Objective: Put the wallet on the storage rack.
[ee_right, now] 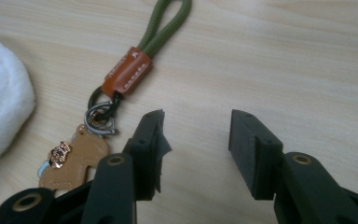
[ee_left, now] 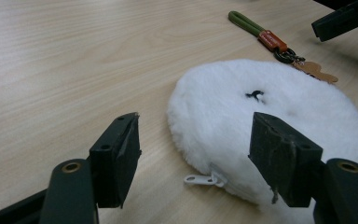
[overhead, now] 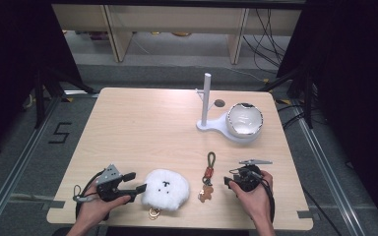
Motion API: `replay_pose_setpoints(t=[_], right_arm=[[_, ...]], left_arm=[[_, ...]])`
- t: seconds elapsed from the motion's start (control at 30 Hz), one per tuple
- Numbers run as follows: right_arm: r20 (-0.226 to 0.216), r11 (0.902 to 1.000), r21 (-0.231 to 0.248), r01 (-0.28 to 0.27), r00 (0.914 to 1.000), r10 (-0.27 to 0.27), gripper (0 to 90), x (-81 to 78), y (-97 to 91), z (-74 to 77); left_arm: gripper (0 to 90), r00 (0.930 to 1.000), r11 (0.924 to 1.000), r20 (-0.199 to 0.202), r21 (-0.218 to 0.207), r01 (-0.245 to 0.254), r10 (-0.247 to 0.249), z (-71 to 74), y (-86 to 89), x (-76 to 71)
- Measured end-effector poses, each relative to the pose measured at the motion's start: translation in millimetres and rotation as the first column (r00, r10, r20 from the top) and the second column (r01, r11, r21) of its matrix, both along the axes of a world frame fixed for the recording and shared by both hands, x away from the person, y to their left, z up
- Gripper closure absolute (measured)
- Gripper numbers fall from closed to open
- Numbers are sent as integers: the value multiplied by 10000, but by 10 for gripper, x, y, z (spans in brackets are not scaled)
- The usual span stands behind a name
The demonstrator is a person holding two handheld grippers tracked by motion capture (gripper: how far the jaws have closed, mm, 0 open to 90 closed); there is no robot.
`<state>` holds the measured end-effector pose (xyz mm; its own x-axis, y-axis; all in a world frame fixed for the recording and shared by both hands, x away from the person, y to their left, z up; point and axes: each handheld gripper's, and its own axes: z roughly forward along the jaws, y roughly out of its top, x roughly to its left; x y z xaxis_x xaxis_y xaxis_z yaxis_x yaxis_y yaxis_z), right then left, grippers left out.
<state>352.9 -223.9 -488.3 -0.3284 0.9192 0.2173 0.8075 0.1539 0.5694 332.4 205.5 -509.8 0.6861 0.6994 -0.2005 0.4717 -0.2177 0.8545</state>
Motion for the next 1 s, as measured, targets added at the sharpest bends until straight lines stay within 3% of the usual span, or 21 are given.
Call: replay_pose_setpoints(t=[0.13, 0.17, 0.2, 0.33, 0.37, 0.43, 0.5, 0.67, 0.7, 0.77, 0.8, 0.83, 0.87, 0.9, 0.93, 1.0], right_arm=[[-796, 9997, -7, 245, 9965, -245, 508, 16, -8, 67], [-744, 10000, -7, 29, 9972, -30, 505, 24, -11, 67], [-918, 9995, -165, 262, 9954, -276, 503, 31, 1, 67], [-1195, 9991, -379, -179, 9927, 132, 508, 14, 14, 95], [-1178, 9952, -967, 181, 9926, -295, 511, 0, 38, 107], [-1223, 9955, -947, -32, 9925, -85, 526, -16, 37, 121], [-1420, 9949, -1004, 81, 9896, -223, 536, -29, 53, 129], [-1568, 9926, -1126, -457, 9872, 277, 560, -59, 77, 145], [-1631, 9925, -1203, -202, 9866, 3, 561, -59, 98, 154], [-1606, 9946, -981, -351, 9868, 190, 572, -65, 113, 178], [-1615, 9937, -1091, -252, 9868, 73, 573, -68, 119, 184], [-1615, 9937, -1091, -252, 9868, 73, 573, -68, 119, 184], [-1589, 9946, -942, -441, 9869, 287, 573, -75, 135, 202], [-1564, 9952, -888, -406, 9873, 264, 573, -78, 145, 207], [-1646, 9935, -1069, -382, 9861, 202, 573, -80, 150, 217], [-1639, 9942, -854, -659, 9851, 512, 573, -87, 167, 226]], left_arm=[[326, 9998, 9996, -78, 228, 160, -159, 121, -40, 89], [325, 9996, 9991, -190, 345, 231, -224, 145, -57, 117], [326, 9988, 9983, -377, 469, 337, -319, 163, -79, 149], [337, 9942, 9879, -877, 1365, 733, -616, 248, -147, 269], [340, 9924, 9858, -1025, 1459, 827, -681, 265, -164, 300], [343, 9873, 9775, -1427, 1874, 965, -701, 301, -193, 349], [351, 9803, 9673, -1782, 2211, 1245, -854, 323, -225, 396], [352, 9569, 9598, -2723, 2269, 1655, -1006, 332, -311, 492], [352, 9535, 9565, -2827, 2339, 1745, -1048, 328, -324, 506], [352, 9450, 9477, -3054, 2505, 1981, -1168, 311, -342, 536], [351, 9402, 9442, -3169, 2528, 2109, -1251, 303, -351, 553], [350, 9402, 9442, -3169, 2528, 2109, -1251, 303, -351, 553], [347, 9366, 9549, -3378, 2362, 1802, -932, 285, -409, 545], [347, 9300, 9405, -3475, 2607, 2181, -1194, 283, -396, 570], [347, 9284, 9401, -3527, 2618, 2181, -1172, 273, -408, 580], [350, 9234, 9387, -3685, 2683, 2163, -1074, 245, -430, 601]])
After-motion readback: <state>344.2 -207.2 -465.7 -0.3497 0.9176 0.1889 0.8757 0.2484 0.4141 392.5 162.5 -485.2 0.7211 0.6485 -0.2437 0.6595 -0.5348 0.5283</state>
